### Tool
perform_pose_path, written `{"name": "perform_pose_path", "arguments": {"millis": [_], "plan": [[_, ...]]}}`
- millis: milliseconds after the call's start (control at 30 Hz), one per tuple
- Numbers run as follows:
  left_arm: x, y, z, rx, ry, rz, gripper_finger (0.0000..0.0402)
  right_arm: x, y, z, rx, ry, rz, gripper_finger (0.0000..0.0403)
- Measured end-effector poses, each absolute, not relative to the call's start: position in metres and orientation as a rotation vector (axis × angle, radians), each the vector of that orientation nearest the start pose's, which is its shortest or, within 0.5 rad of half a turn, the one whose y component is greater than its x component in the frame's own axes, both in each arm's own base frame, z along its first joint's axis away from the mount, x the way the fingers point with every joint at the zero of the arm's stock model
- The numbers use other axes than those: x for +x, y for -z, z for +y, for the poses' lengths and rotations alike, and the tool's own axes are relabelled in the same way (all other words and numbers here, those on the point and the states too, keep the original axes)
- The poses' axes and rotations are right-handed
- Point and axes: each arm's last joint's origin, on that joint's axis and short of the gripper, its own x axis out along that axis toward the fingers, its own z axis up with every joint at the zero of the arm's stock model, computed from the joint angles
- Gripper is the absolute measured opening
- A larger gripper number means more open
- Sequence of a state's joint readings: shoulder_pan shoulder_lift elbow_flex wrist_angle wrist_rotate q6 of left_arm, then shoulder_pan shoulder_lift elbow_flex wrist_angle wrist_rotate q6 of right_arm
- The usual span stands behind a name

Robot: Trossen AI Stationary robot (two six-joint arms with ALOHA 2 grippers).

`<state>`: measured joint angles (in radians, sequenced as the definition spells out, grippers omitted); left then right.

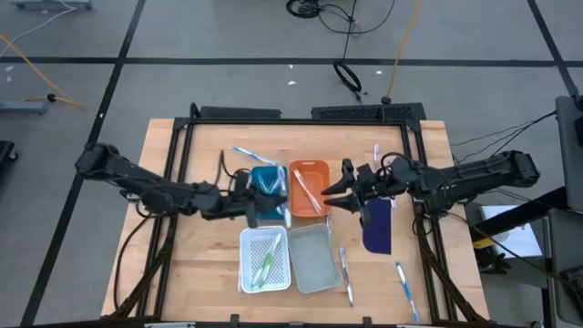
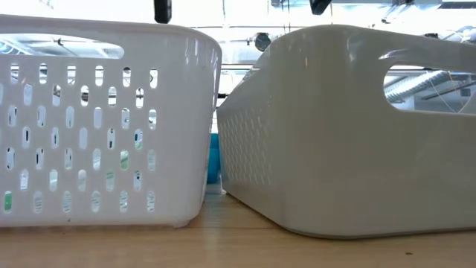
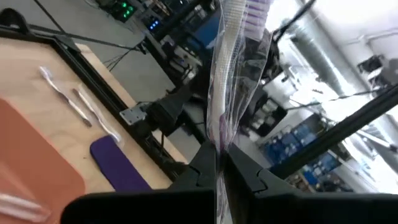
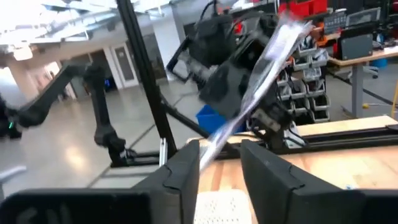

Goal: Pick & Place Toothbrushes
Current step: Put the purple toothbrush into the gray bin

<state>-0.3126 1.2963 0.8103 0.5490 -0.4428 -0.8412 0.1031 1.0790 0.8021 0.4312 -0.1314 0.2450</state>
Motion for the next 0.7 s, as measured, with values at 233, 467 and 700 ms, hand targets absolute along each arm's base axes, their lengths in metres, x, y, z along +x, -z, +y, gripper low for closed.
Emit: {"name": "perform_pose_path", "arguments": {"millis": [233,467,700], "plan": [[0.311,-0.305,-0.088,-0.818,-0.081,-0.083,0.0001,0.249,-0.336,0.025,0.367,-0.237,-0.096,0.0176],[0.337,-0.307,-0.091,-0.792,-0.082,-0.026,0.0000,0.260,-0.330,0.026,0.468,-0.248,-0.102,0.0247],[0.354,-0.312,-0.089,-0.785,-0.095,0.029,0.0000,0.265,-0.330,0.026,0.489,-0.259,-0.140,0.0286]]}}
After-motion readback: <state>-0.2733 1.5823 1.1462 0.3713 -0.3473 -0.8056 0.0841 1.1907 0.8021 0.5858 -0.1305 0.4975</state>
